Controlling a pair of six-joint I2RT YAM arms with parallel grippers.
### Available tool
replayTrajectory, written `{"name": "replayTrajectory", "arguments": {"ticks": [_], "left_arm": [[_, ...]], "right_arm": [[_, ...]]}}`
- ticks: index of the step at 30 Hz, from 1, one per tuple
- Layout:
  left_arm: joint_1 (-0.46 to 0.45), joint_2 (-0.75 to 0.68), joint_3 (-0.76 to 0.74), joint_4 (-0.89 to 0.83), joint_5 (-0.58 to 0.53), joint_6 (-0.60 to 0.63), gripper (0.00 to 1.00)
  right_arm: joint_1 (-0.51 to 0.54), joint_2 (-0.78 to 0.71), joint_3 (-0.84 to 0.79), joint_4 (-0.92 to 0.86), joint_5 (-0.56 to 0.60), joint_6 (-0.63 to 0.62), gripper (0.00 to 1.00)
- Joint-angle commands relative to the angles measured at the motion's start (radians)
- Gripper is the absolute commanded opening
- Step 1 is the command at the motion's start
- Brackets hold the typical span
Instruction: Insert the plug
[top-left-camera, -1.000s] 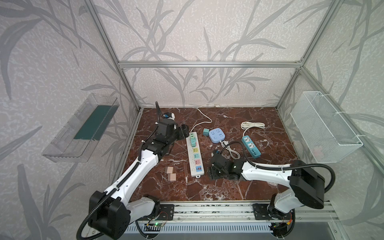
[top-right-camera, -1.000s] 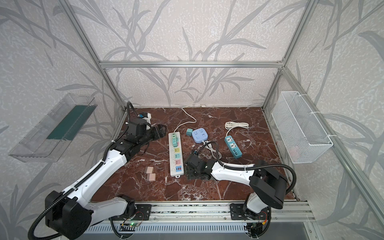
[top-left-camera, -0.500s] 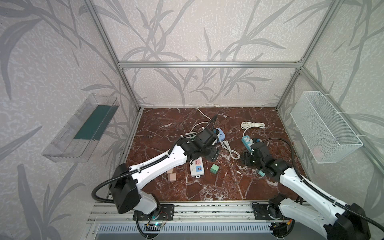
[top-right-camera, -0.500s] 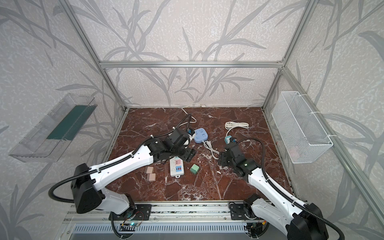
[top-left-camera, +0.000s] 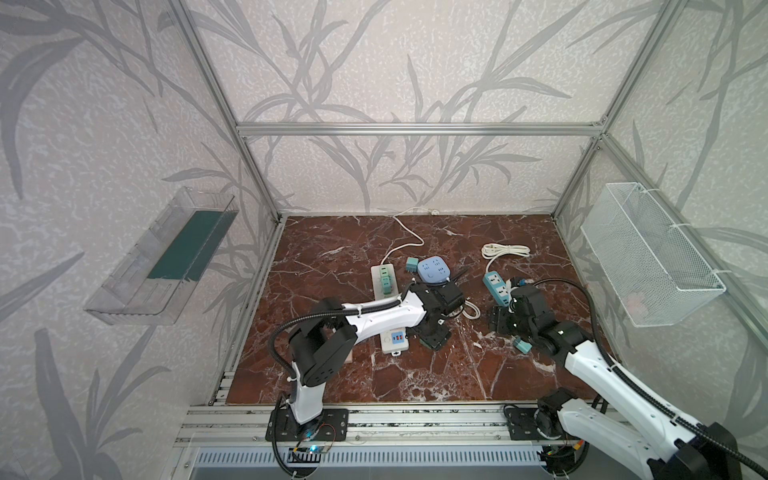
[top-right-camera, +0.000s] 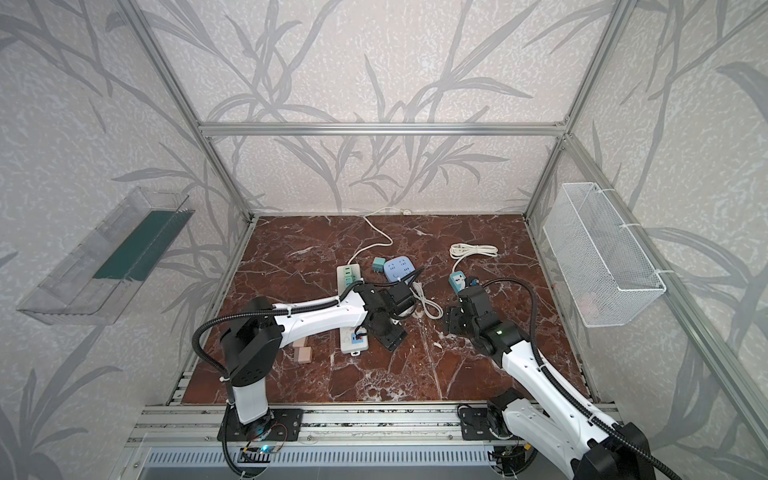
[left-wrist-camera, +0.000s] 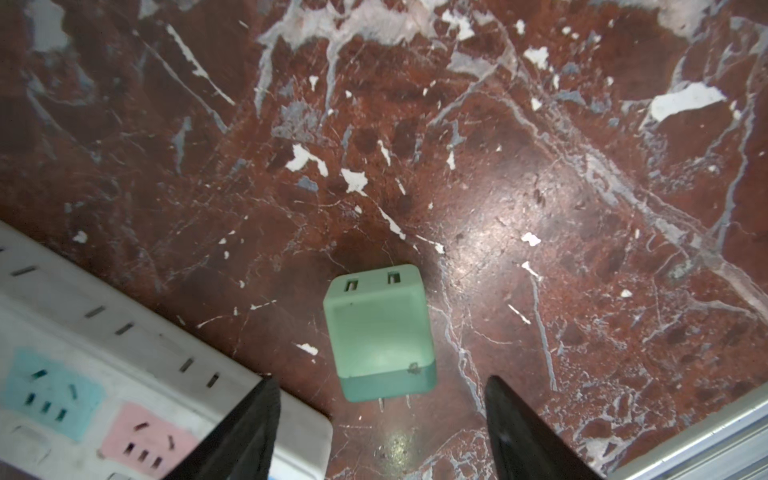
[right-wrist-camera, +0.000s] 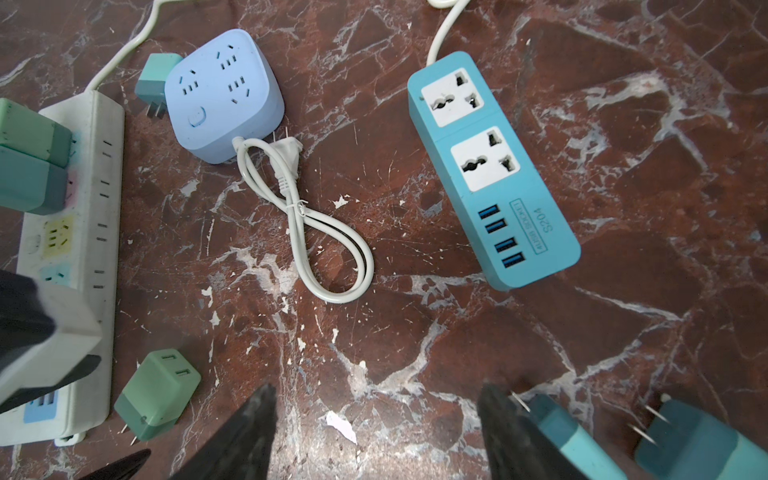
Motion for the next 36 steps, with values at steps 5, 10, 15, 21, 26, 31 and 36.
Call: {"name": "replayTrajectory", "arguments": {"ticks": [5,10,15,21,26,31,36], "left_arm": [[-0.004,0.094,0.025,0.017,-0.026,-0.023,0.72],[-0.004,0.104,0.002,0.046,-0.043,-0.051,0.59],[-0.005,0.043,-0.039,0.097,-0.019,-0.048,0.31],[-0.009,-0.267,-0.225,0.426,-0.015,0.013,0.08],[-0.028,-0.555,-0.642,1.142,-0.054,0.177,0.0],[-0.043,-0.559,-0.84,1.585,-0.079,0.36,0.0],[-0.045,-0.543,-0.825,1.557,0.046,0.428,0.0]], "right_arm": [[-0.007,-0.001,0.008,0.005,-0.03,-0.024,0.76],[-0.008,-0.004,0.028,-0.015,-0.037,-0.032,0.76],[-0.009,-0.013,0.058,-0.039,-0.039,-0.033,0.75],[-0.006,-0.059,0.099,-0.077,-0.06,-0.054,0.7],[0.004,-0.063,0.17,-0.101,-0.184,-0.077,0.55],[0.088,-0.004,0.291,-0.147,-0.26,-0.108,0.46],[0.18,0.107,0.376,-0.162,-0.343,-0.118,0.52]]}}
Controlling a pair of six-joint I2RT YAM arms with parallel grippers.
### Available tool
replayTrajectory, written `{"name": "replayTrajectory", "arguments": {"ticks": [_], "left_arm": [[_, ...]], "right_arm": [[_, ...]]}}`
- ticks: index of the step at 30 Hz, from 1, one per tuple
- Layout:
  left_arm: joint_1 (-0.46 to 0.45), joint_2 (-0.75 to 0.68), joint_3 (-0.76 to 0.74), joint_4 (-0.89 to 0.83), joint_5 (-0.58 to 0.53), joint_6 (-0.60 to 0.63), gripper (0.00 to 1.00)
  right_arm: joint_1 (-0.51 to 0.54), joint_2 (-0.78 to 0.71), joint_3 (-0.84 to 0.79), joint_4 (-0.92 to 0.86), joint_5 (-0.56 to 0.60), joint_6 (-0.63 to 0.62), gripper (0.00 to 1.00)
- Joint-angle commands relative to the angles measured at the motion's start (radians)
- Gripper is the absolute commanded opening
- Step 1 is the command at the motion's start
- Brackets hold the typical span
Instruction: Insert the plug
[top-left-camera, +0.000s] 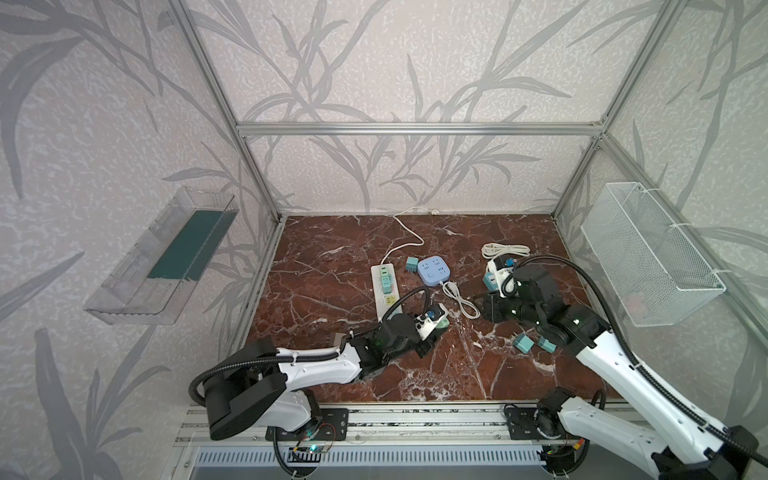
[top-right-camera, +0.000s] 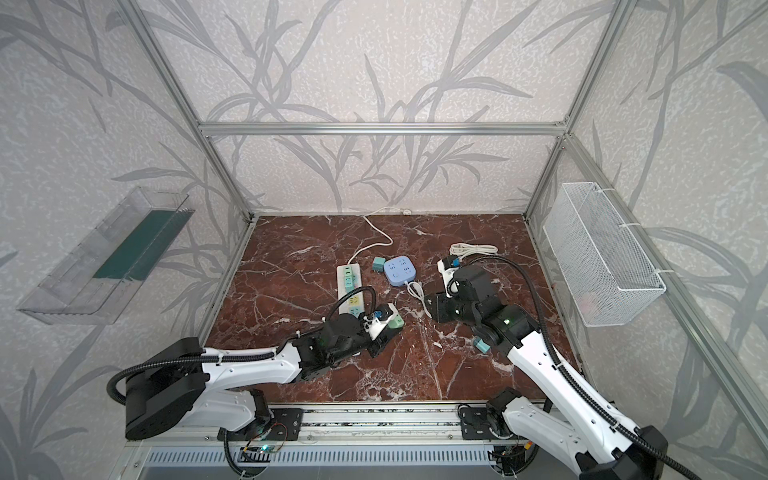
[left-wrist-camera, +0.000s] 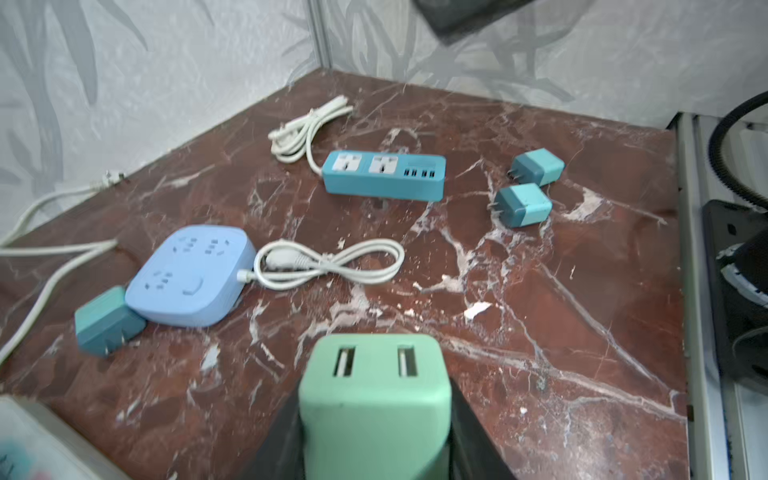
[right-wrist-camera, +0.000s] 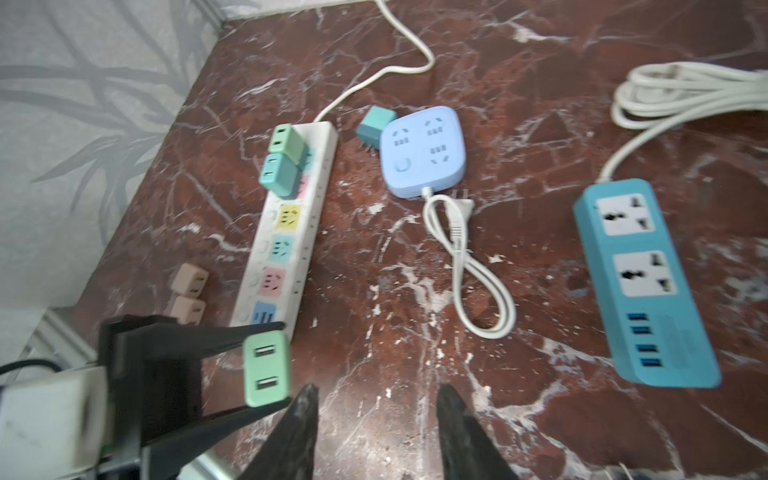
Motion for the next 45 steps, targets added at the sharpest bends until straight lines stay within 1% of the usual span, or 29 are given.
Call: {"name": "replayTrajectory", "arguments": {"ticks": [1,4,8,13,15,18,20,21,22,23,24,26,28,29,31,32,34,37,39,42,43,44,45], "left_arm": [[-0.003,-0.004,0.015,0.173,0.059,0.106,0.0],[-0.003,0.004,0.004,0.194,0.073,0.11,0.0],[-0.003,0.003,0.009,0.174,0.096,0.091,0.0],[-0.003,0.004,0.04,0.11,0.12,0.072,0.0],[-0.003,0.001,0.036,0.122,0.113,0.07,0.0],[-0.003,-0.005,0.026,0.15,0.095,0.071,0.0],[-0.003,-0.009,0.031,0.138,0.093,0.074,0.0],[-0.003,-0.008,0.031,0.136,0.086,0.071,0.05],[-0.003,-0.008,0.031,0.137,0.082,0.072,0.11],[-0.003,-0.006,0.03,0.14,0.072,0.072,0.14],[-0.003,-0.006,0.031,0.14,0.051,0.068,0.17],[-0.003,-0.012,0.028,0.139,0.015,0.067,0.2],[-0.003,-0.016,0.022,0.145,0.003,0.077,0.26],[-0.003,-0.016,0.02,0.158,-0.004,0.078,0.28],[-0.003,-0.018,0.019,0.159,-0.007,0.082,0.28],[-0.003,-0.019,0.021,0.154,-0.007,0.087,0.26],[-0.003,-0.016,0.023,0.145,-0.001,0.091,0.18],[-0.003,-0.016,0.024,0.143,0.008,0.094,0.17],[-0.003,-0.018,0.024,0.138,0.012,0.095,0.17],[-0.003,-0.016,0.019,0.154,0.008,0.097,0.18],[-0.003,-0.016,0.019,0.154,0.009,0.098,0.18],[-0.003,-0.016,0.019,0.153,0.013,0.099,0.18],[-0.003,-0.015,0.019,0.152,0.017,0.1,0.18]], "right_arm": [[0.028,0.067,0.04,-0.021,-0.129,-0.017,0.54],[0.039,0.107,0.049,0.014,-0.177,-0.002,0.59],[0.072,0.158,0.064,0.026,-0.21,-0.014,0.6],[0.105,0.185,0.056,0.028,-0.193,-0.007,0.6],[0.105,0.184,0.045,0.033,-0.19,-0.001,0.58],[0.105,0.192,0.039,0.033,-0.212,0.01,0.42],[0.107,0.193,0.025,0.052,-0.226,0.023,0.17],[0.106,0.194,0.024,0.057,-0.234,0.029,0.1],[0.106,0.194,0.024,0.059,-0.237,0.033,0.06],[0.107,0.193,0.025,0.06,-0.246,0.037,0.05],[0.106,0.191,0.027,0.066,-0.252,0.044,0.05],[0.108,0.189,0.03,0.073,-0.263,0.048,0.0],[0.108,0.195,0.038,0.067,-0.26,0.048,0.0],[0.109,0.2,0.044,0.064,-0.259,0.047,0.0],[0.115,0.207,0.053,0.053,-0.253,0.045,0.0],[0.119,0.211,0.054,0.052,-0.246,0.044,0.0],[0.121,0.22,0.06,0.035,-0.231,0.036,0.22],[0.12,0.229,0.067,0.005,-0.223,0.021,0.36],[0.121,0.232,0.061,0.004,-0.219,0.016,0.4],[0.121,0.244,0.067,-0.008,-0.209,0.014,0.44],[0.121,0.246,0.066,-0.007,-0.21,0.014,0.44],[0.121,0.246,0.064,0.001,-0.214,0.015,0.4],[0.121,0.245,0.063,0.008,-0.213,0.016,0.33]]}}
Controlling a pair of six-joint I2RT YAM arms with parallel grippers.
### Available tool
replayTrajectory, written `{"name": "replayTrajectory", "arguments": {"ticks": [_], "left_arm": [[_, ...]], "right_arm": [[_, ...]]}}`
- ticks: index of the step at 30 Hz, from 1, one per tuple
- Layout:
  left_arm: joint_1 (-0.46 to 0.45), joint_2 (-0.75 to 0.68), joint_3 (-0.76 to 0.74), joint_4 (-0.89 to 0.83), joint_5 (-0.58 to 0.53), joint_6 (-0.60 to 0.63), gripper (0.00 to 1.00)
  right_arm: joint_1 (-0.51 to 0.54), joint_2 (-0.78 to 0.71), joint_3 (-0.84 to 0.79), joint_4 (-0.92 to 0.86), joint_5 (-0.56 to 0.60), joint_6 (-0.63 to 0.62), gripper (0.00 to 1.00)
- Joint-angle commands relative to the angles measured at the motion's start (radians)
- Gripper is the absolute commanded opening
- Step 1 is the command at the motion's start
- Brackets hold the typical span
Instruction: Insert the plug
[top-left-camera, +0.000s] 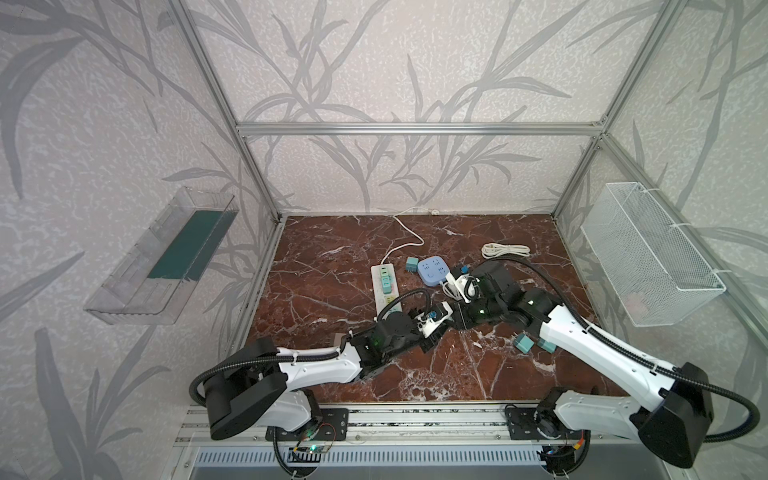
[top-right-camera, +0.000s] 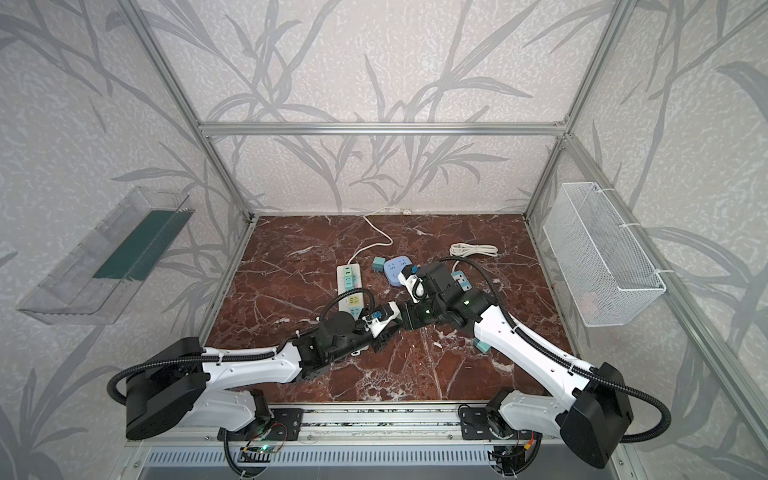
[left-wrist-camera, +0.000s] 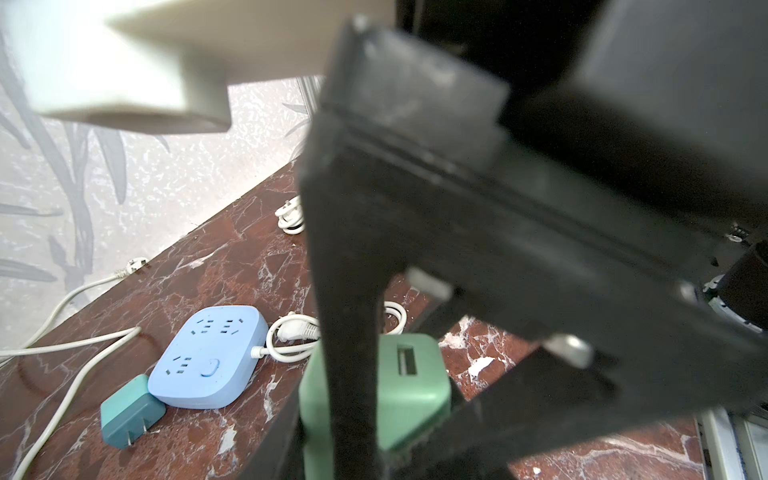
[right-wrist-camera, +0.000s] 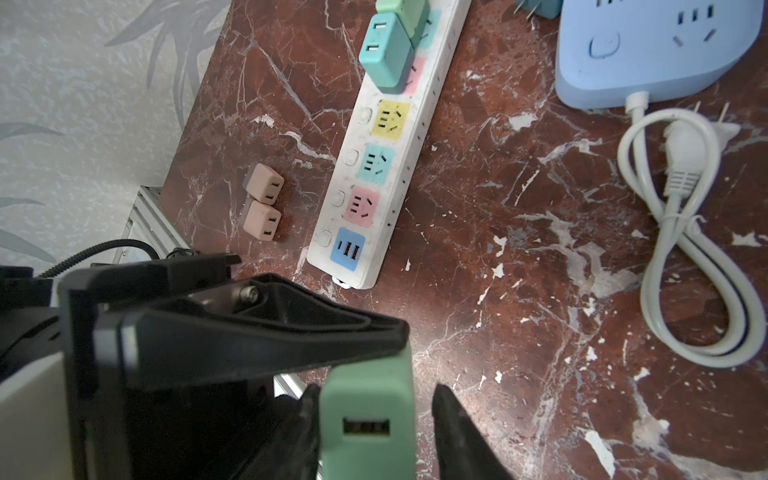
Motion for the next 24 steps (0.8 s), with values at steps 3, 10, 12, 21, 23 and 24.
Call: {"name": "replayTrajectory", "arguments": {"ticks": [3,10,12,21,23,24], "left_arm": [[-0.001,-0.007,0.015,0.054,0.002,0.022,0.19],[-0.001,-0.038,0.022,0.074,-0.19,-0.078,0.77],[0.002,-0.091,0.051,0.023,-0.329,-0.136,0.8],[0.365,-0.367,0.418,-0.843,-0.422,-0.58,1.0],[0.493,-0.362,0.478,-0.9,-0.344,-0.597,1.0],[0.54,-0.354,0.502,-0.92,-0.324,-0.592,1.0]], "right_arm": [[0.004,-0.008,0.023,-0.004,0.003,0.002,0.01],[0.006,-0.032,0.054,0.018,0.094,0.027,0.0],[0.01,-0.021,0.078,0.012,0.256,0.029,0.0],[0.136,0.331,0.247,0.101,0.484,0.053,0.0],[0.181,0.39,0.266,0.143,0.511,0.089,0.0],[0.212,0.424,0.285,0.158,0.539,0.101,0.0]]}}
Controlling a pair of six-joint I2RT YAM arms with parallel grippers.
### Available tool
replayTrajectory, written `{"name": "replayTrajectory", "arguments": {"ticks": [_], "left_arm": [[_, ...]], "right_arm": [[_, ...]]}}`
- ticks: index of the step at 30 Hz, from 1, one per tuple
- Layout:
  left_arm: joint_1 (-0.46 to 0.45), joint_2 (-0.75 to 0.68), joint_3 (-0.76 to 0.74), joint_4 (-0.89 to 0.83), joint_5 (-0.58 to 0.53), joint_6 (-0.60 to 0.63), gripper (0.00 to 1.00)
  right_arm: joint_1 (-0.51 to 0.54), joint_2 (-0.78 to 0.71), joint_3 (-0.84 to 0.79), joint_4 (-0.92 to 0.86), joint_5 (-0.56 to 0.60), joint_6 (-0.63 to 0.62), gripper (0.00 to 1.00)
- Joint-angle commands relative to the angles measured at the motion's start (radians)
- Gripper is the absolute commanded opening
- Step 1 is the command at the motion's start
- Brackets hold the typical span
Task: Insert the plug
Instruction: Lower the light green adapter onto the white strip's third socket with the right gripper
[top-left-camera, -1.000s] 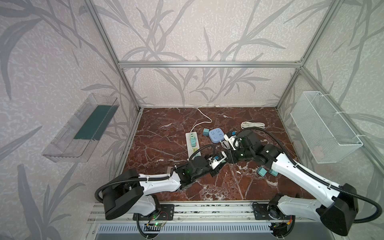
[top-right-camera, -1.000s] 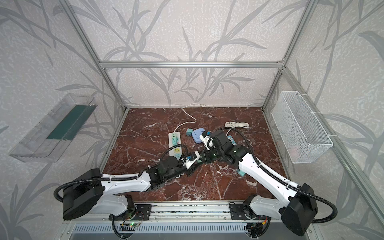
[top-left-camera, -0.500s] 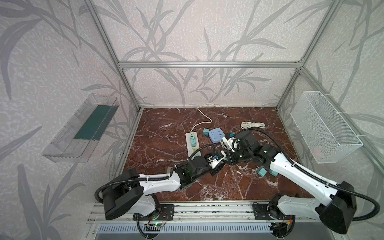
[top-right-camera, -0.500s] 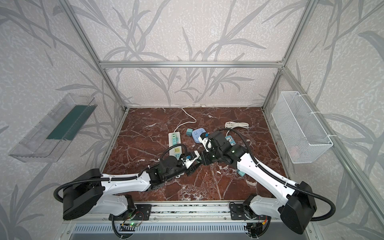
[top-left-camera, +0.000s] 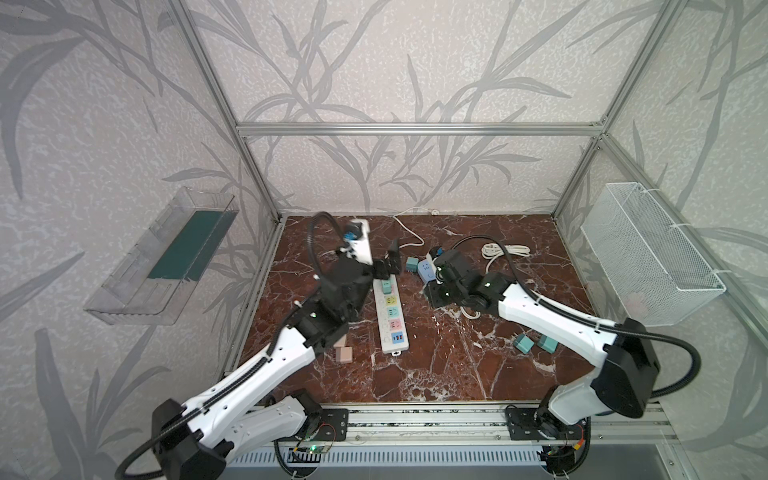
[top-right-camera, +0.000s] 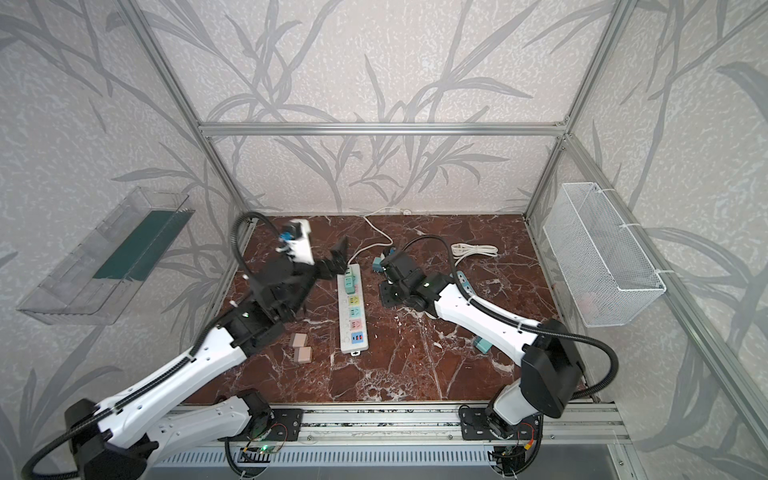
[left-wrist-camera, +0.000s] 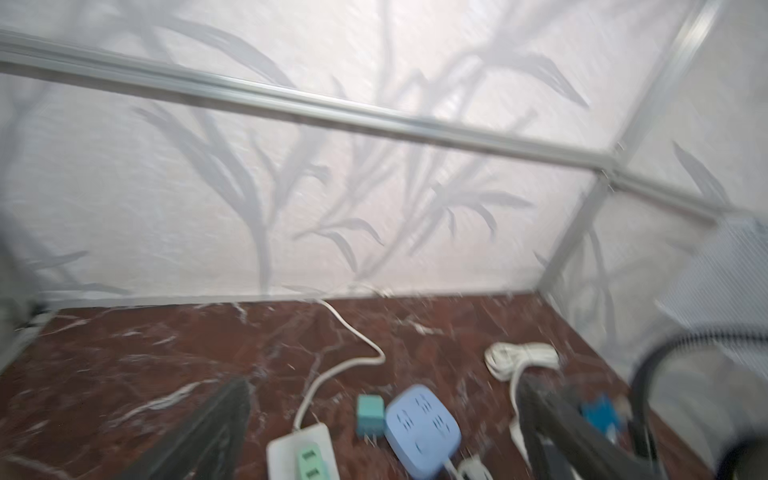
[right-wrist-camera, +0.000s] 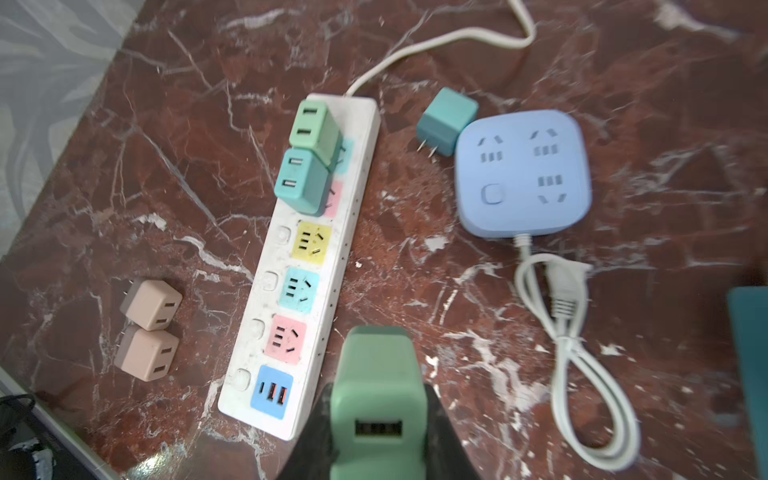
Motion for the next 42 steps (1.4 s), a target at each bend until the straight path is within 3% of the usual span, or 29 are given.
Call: {"name": "replayTrajectory", "arguments": {"ticks": [1,4,6,9,14,23,42], "left_arm": [[0.138,0.013,0.06,-0.296,0.093,-0.122,0.99],[0.24,0.055,0.105,-0.375,0.161,-0.103,0.99],[0.273,0.094,0.116,-0.446,0.132,-0.156,0.99],[0.327,0.121,0.103,-0.495,0.193,-0.245,0.99],[0.333,0.101,0.061,-0.44,0.263,-0.259,0.99],[0.351,0.077,0.046,-0.417,0.279,-0.257,0.99],[0.364,0.079,0.041,-0.403,0.348,-0.278,0.99]], "right_arm": [[0.083,0.078,0.066,0.055,0.105,0.06,0.0],[0.144,0.209,0.161,0.037,0.139,0.098,0.0],[0.162,0.278,0.21,0.019,0.164,0.12,0.0],[0.163,0.363,0.258,0.024,0.196,0.127,0.0],[0.16,0.455,0.353,0.008,0.25,0.136,0.0],[0.141,0.495,0.438,-0.042,0.269,0.157,0.0],[0.105,0.615,0.572,-0.159,0.162,0.268,0.0]]}}
